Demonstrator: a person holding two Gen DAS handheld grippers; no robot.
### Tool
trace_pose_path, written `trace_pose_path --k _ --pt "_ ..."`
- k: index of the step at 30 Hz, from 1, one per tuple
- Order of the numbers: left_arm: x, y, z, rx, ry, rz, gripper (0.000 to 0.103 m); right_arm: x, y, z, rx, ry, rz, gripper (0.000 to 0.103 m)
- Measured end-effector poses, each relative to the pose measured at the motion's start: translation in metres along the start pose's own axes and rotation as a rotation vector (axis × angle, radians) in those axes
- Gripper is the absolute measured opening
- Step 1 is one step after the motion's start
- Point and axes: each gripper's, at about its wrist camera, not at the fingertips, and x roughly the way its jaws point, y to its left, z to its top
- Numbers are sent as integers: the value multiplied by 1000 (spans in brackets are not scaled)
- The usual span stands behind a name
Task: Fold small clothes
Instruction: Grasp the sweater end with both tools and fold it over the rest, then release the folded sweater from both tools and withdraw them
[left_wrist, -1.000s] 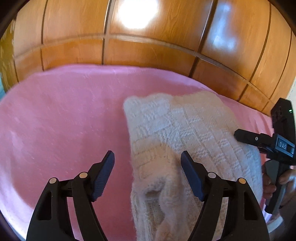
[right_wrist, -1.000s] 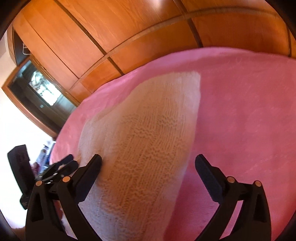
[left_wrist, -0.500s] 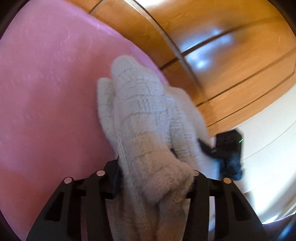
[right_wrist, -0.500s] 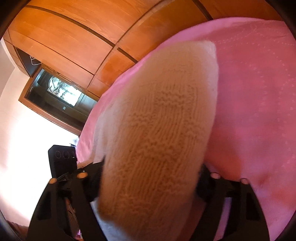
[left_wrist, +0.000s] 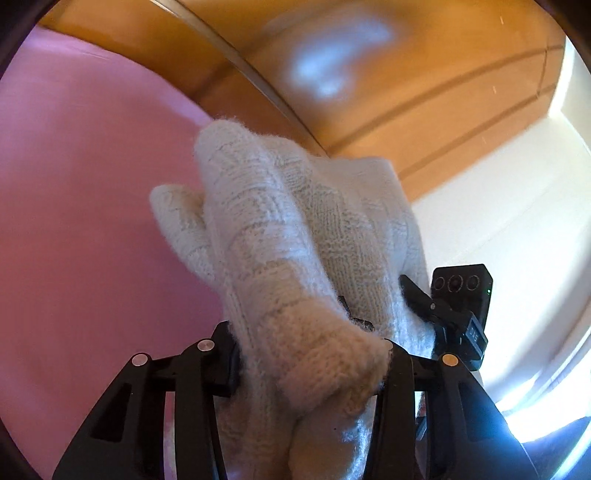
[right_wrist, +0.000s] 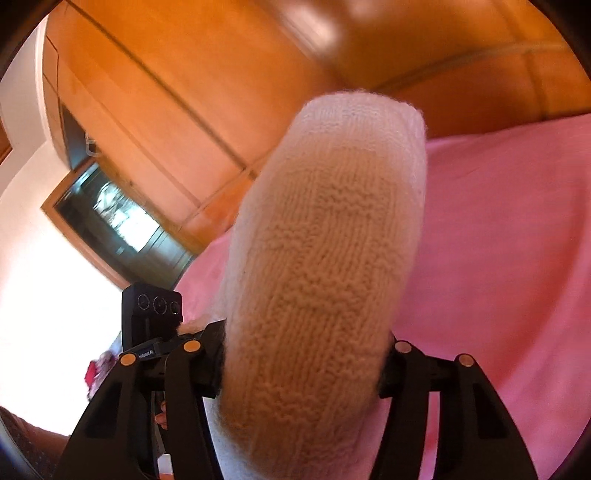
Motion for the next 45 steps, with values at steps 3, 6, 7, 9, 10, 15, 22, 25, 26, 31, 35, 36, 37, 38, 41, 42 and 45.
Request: trace_pose_path --k 3,6,7,9,10,15,22,25,26,31,35,36,37,38,41,42,45 --pt "62 -29 9 40 75 -20 42 -42 -33 1 39 -63 -94 55" --pt "122 -53 12 95 165 6 42 -70 -76 -6 108 -96 -200 56" --pt "141 -57 12 118 202 37 42 -75 -91 -10 137 -93 -247 57" --pt "179 -61 6 160 275 148 42 -74 -117 -23 169 -52 -353 62" --pt "190 -62 3 188 291 201 43 -71 -128 -32 184 -31 -393 64" --pt "199 -87 -7 338 245 398 59 -77 -132 -46 213 -101 -434 88" --pt "151 -115 -14 427 28 514 59 -100 -73 -43 5 -197 -698 68" --pt "141 -124 -22 460 -30 515 59 -102 -44 -50 -44 -233 -717 55" --pt "140 -125 -26 470 -27 520 59 -101 -39 -54 -56 -232 -723 53" --pt "177 -97 -33 462 104 640 60 -60 -41 -76 -97 -139 -828 54" --pt "178 -89 -32 441 87 647 69 -39 -50 -86 -134 -163 -910 58" --pt "173 -91 -32 431 81 643 69 -40 -49 -86 -133 -162 -913 58" --pt "169 -91 -32 428 75 643 69 -40 -48 -86 -132 -160 -916 58" --pt "167 -94 -31 429 68 645 69 -41 -48 -86 -130 -159 -918 59" --pt "155 -100 -34 428 40 654 71 -43 -46 -85 -113 -156 -917 64" --pt "151 -102 -35 425 36 659 75 -46 -43 -85 -102 -154 -914 69" --pt "138 -107 -41 427 5 671 77 -47 -42 -84 -78 -138 -924 80"
